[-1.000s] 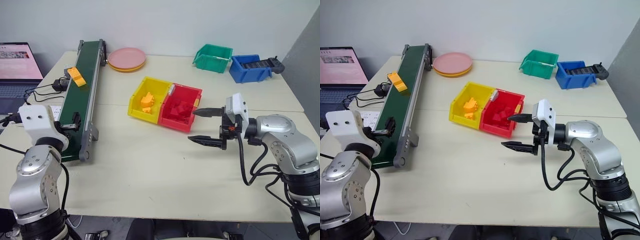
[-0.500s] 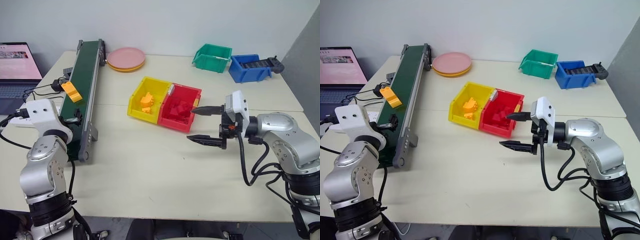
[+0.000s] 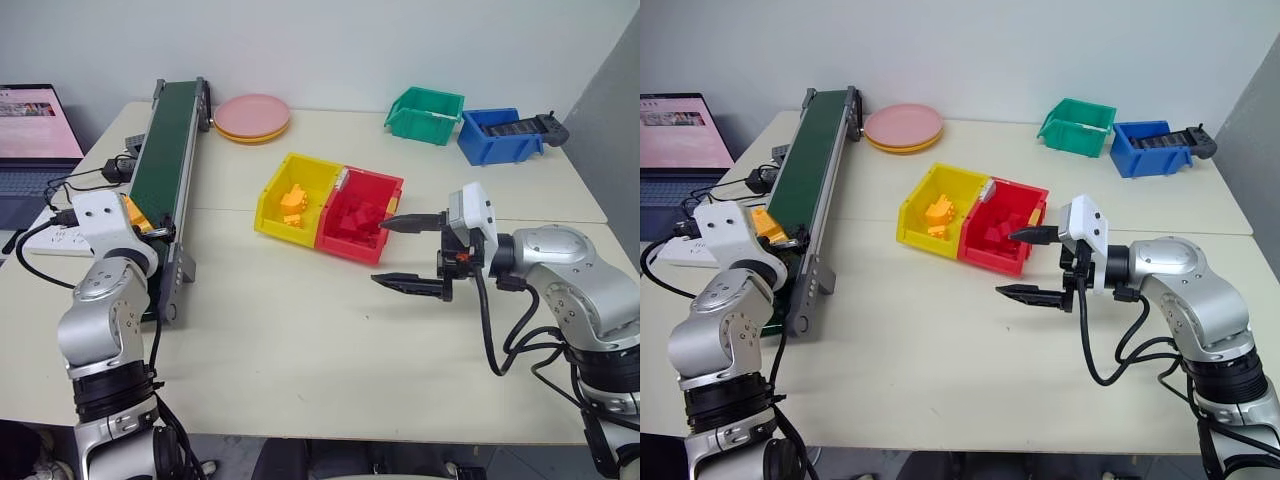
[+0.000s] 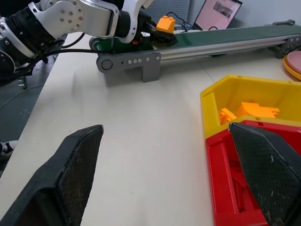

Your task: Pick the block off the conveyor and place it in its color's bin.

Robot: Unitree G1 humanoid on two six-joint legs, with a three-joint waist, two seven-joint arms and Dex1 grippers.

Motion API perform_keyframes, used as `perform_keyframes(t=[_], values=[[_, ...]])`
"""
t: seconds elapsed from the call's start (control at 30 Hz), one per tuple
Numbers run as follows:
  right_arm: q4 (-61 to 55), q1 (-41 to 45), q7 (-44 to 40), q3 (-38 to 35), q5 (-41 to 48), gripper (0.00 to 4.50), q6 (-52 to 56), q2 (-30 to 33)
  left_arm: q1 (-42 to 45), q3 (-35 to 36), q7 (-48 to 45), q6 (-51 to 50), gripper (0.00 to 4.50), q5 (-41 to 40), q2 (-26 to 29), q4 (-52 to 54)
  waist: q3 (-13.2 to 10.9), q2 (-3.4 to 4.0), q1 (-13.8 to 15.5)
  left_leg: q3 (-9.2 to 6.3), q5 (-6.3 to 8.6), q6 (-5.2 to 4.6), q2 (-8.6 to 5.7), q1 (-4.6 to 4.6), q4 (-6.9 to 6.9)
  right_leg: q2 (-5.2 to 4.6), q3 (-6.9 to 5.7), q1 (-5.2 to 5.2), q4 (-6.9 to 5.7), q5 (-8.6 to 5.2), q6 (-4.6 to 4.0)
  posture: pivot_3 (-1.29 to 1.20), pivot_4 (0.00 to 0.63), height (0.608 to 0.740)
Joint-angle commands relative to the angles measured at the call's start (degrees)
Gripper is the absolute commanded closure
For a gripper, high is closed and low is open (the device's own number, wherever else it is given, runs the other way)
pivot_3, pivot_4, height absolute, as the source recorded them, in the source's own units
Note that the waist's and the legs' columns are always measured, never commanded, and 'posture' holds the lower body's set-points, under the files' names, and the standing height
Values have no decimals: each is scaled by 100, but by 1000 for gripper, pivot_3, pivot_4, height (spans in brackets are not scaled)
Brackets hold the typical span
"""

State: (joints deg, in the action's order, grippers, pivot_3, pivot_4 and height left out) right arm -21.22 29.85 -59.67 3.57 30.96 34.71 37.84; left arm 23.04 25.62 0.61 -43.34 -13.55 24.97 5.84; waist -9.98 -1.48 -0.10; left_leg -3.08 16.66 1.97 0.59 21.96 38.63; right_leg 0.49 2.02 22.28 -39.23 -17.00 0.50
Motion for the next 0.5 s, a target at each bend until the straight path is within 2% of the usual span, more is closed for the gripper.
perform_keyframes(t=[0.03, 0.33, 0.5], values=[[-217, 24, 36, -174, 146, 0, 20, 100, 38, 44, 85, 34, 1009, 97, 92, 145, 0, 0, 0, 0, 0, 0, 0, 0, 0, 0, 0, 0, 0, 0, 0, 0, 150, 740], [-162, 65, 11, -230, 168, 0, 24, 134, -553, 286, 417, -353, 2892, 68, -262, 1154, 0, 0, 1, 0, 0, 0, 0, 1, -8, -2, 1, 0, 8, 0, 0, 0, 150, 740], [-106, 148, -18, -229, 215, 0, 16, 134, -738, 383, 465, -518, 2972, 65, -278, 1683, 0, 0, 1, 1, 0, 0, -1, 1, -9, -3, 0, -1, 9, 0, 0, 0, 150, 740]])
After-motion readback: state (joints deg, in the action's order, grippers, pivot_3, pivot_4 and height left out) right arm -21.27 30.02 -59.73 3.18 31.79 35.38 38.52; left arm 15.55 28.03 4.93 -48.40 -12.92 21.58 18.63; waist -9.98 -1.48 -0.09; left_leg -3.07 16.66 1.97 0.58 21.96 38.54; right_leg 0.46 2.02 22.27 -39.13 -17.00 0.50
